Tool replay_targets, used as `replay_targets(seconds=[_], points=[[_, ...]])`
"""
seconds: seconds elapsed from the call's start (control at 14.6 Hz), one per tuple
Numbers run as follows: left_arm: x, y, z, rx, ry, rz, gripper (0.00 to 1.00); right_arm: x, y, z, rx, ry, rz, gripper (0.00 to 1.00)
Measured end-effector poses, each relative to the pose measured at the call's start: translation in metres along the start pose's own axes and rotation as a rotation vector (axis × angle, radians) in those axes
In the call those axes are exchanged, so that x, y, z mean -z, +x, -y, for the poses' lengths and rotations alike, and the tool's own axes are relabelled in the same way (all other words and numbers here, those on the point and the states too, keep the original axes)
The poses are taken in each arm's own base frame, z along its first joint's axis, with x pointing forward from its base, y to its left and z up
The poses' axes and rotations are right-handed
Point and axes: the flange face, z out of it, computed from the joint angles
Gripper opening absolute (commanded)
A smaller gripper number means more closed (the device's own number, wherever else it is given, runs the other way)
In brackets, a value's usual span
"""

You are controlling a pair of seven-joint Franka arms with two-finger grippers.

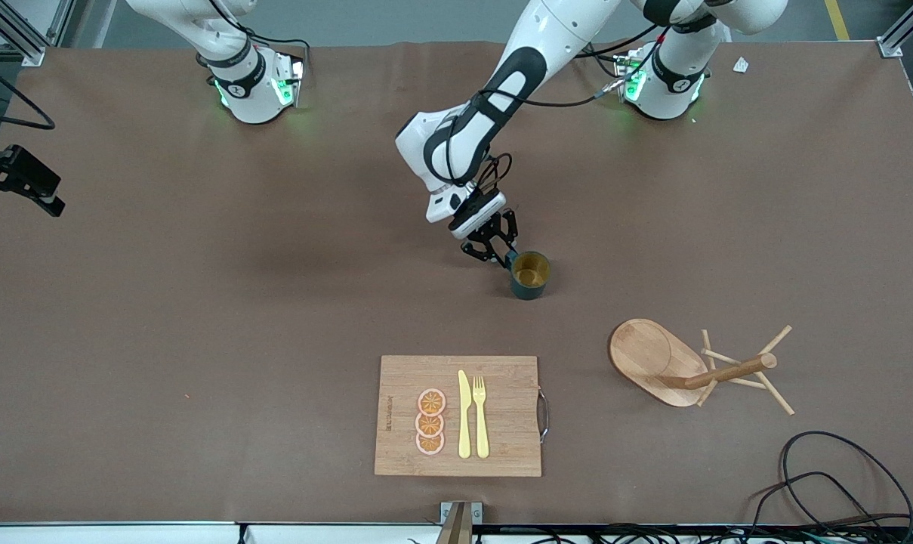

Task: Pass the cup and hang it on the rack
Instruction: 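Grasp the teal mug handle with the left gripper and lift, then carry the mug with the left gripper to the wooden mug rack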

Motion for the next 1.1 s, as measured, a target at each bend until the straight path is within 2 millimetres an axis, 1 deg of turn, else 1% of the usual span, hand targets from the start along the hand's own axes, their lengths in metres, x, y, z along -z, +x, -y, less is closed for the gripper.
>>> replay_targets(seconds=[0.07,0.21,0.34,0.48,0.62,0.82,0.96,1.1], points=[[0.0,0.001,0.0,0.001,0.0,0.0,0.18,0.0,0.0,0.0,0.0,0.0,0.0,1.0],[0.001,0.002,-0.001,0.004,-0.002,0.0,0.03,0.0,0.0,0.0,0.0,0.0,0.0,1.0],[0.005,0.008,-0.005,0.018,-0.011,0.002,0.01,0.0,0.0,0.0,0.0,0.0,0.0,1.0],[0.012,0.025,-0.014,0.057,-0.025,0.011,0.01,0.0,0.0,0.0,0.0,0.0,0.0,1.0],[0.018,0.054,-0.025,0.096,-0.025,0.058,0.01,0.0,0.0,0.0,0.0,0.0,0.0,1.0],[0.025,0.117,-0.037,0.163,-0.018,0.172,0.0,0.0,0.0,0.0,0.001,0.0,-0.001,1.0],[0.025,0.161,-0.035,0.189,-0.018,0.244,0.0,0.0,0.001,0.0,0.001,0.0,-0.002,1.0],[0.023,0.198,-0.031,0.223,-0.019,0.316,0.0,-0.001,0.002,-0.002,-0.002,0.0,-0.005,1.0]])
